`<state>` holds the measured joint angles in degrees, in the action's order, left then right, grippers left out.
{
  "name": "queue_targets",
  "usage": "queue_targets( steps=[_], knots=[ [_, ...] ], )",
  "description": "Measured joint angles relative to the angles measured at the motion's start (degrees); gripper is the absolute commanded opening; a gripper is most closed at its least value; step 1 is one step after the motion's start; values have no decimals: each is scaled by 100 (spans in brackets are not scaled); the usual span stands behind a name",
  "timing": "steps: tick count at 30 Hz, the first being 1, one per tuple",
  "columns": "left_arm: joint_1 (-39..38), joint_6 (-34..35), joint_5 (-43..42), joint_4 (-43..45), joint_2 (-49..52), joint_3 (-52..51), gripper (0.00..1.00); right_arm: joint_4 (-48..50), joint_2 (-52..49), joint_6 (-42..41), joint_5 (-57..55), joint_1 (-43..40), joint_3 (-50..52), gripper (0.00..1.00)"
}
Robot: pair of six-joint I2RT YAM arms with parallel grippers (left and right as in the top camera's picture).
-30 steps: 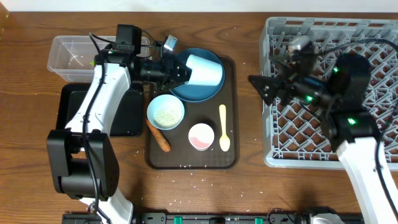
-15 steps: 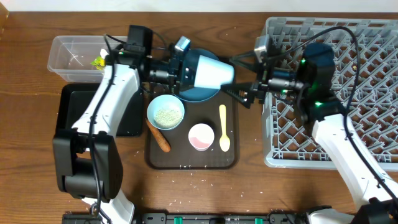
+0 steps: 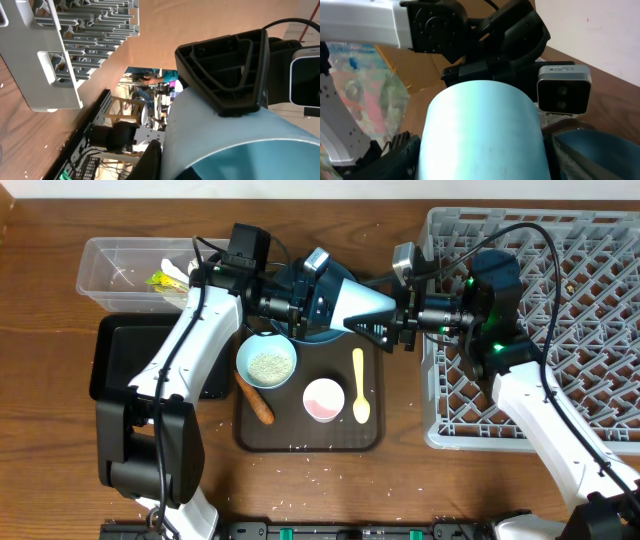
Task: Sort waste into correct bins and load items into the dishwasher rack
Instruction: 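Hand the light-blue cup from the left gripper to the right gripper, then lower the light-blue cup into the dish rack with the right gripper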
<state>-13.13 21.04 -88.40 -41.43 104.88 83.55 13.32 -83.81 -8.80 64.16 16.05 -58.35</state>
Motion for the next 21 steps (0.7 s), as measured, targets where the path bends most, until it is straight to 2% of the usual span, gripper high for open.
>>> queue_targets(
  steps=[5, 11, 17, 21],
  knots=[
    [0, 15, -22, 131, 0, 2, 32, -17, -4, -26, -7, 0, 0, 56],
    [109, 15, -22, 404, 0, 2, 35, -15, -4, -321, 24, -205, 0, 52],
    [435, 15, 52, 570, 0, 2, 38, -59, -4, -824, 37, -933, 0, 51],
    [693, 17, 433, 577, 0, 2, 39, -420, 22, -1045, -61, -1401, 0, 51]
  ],
)
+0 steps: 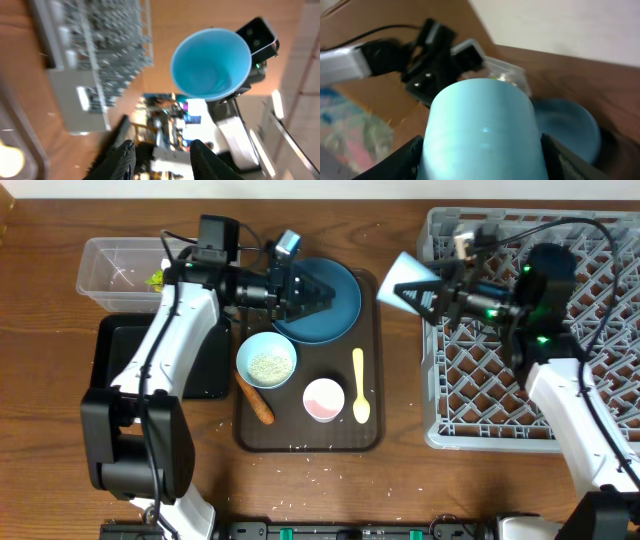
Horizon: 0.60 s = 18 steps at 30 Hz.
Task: Sort waste into correct bins and load items into the dishwasher rack
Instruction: 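Lower the light-blue cup into the dish rack with the right gripper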
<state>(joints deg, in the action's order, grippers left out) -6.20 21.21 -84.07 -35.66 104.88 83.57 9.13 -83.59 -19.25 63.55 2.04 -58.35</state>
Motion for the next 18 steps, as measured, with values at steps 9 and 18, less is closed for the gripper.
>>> queue_targets(
  steps=[9, 18],
  knots=[
    [240, 0, 1659, -63, 0, 0, 43, -2645, 807, 308, -2026, -603, -31, 57],
    [234, -57, 3084, -647, 0, 2, 43, -5799, 1547, 1001, -5154, -621, -1335, 60]
  ],
)
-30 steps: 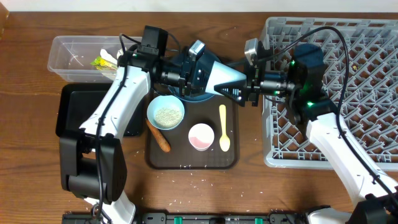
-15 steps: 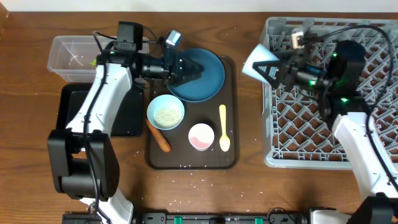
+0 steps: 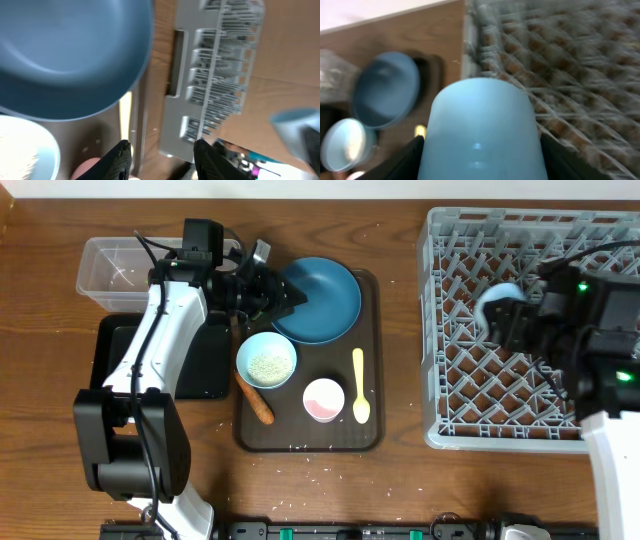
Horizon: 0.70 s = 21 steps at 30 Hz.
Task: Sort waste into correct bins and load items into the dishwasher rack
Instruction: 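Lower the light-blue cup into the dish rack with the right gripper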
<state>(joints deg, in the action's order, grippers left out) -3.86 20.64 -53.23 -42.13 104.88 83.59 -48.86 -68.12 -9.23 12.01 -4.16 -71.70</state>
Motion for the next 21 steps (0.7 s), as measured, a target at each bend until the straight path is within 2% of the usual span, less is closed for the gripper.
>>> queue_targets(
  steps=[4, 9, 14, 21],
  knots=[
    [0, -140, 479, -280, 0, 0, 43, -1025, 52, 122, -675, 0, -407, 59],
    [0, -166, 1239, -444, 0, 0, 43, -1886, -251, 164, -916, 2, -411, 61],
    [0, -212, 1965, -522, 0, 0, 43, -2293, -931, 186, -898, 188, -411, 61],
    [0, -251, 2369, -544, 0, 0, 43, -2933, -1906, 234, -876, 584, -409, 63]
  ],
)
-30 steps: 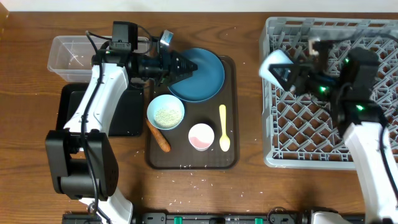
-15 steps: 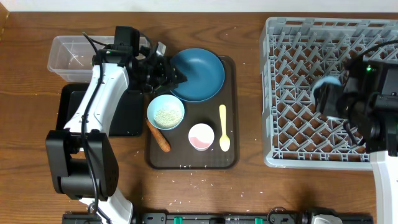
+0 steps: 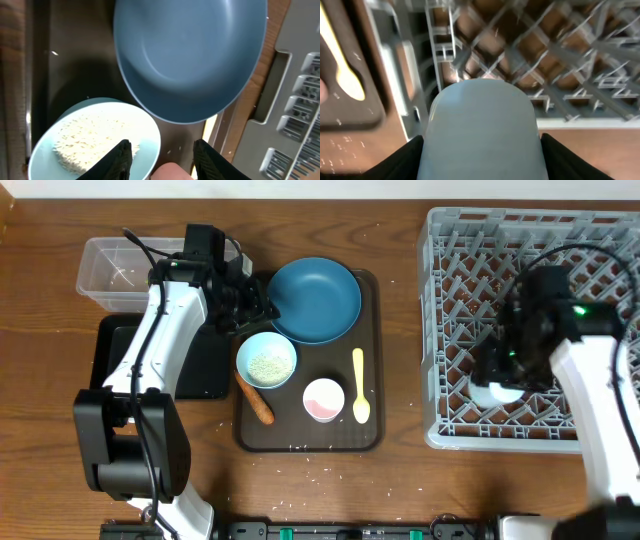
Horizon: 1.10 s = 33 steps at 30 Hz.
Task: Sort waste into correct bins and load items into the dishwasher rack
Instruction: 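Lower the light-blue cup into the dish rack with the right gripper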
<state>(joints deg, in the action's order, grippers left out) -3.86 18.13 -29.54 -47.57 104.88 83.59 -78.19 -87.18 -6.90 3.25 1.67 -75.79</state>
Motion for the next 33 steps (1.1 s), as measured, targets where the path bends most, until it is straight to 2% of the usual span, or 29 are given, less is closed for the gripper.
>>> queue_targets(
  steps=[10, 24, 31, 33],
  knots=[
    [0, -2, 190, 0, 0, 0, 43, -87, -579, 39, 4, 393, 0, 64],
    [0, -35, 297, -2, 0, 0, 43, 1355, -579, -52, -223, 490, 0, 63],
    [0, -63, 297, -2, 0, 0, 43, 1250, -935, -39, -216, 490, 0, 63],
    [0, -63, 297, -2, 0, 0, 43, 1209, -1147, -15, -210, 490, 0, 66]
  ],
)
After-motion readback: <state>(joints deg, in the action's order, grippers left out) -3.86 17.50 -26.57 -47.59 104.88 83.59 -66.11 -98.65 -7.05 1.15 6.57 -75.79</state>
